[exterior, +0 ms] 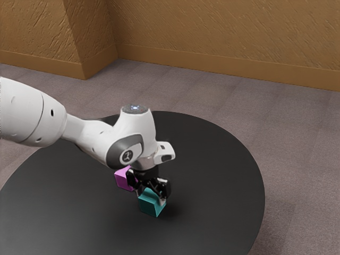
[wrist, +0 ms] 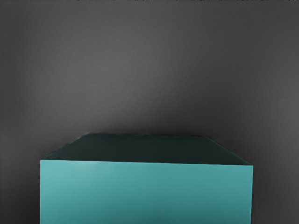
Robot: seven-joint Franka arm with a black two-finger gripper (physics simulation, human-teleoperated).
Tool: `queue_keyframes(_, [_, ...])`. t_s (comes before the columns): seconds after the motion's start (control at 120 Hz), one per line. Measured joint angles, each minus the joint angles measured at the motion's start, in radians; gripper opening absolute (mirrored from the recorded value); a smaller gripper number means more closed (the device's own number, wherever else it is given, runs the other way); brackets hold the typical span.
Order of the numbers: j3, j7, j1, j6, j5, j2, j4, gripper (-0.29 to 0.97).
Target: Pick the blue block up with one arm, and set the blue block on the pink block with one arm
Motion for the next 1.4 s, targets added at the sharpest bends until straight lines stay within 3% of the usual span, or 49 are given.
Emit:
queue_keyframes(0.542, [0.001,-0.019,0.001,0.058,0.113,0.028,0.003,0.41])
queue_keyframes(0.65, [0.0,-0.024,0.016,0.031,0.126,-0.073,0.015,0.39])
queue_keyframes(0.742, [0.0,-0.025,0.091,-0.028,0.122,-0.177,0.038,0.39])
queue_keyframes(0.892, [-0.012,0.01,0.296,-0.116,0.066,-0.145,0.115,0.39])
queue_keyframes(0.992, [-0.187,0.037,0.491,-0.21,0.05,-0.086,0.197,0.4])
queue_keyframes(1.075, [-0.236,0.062,0.503,-0.264,0.047,-0.073,0.212,0.39])
queue_keyframes(1.4, [-0.228,0.155,0.474,-0.34,0.046,-0.109,0.171,0.39])
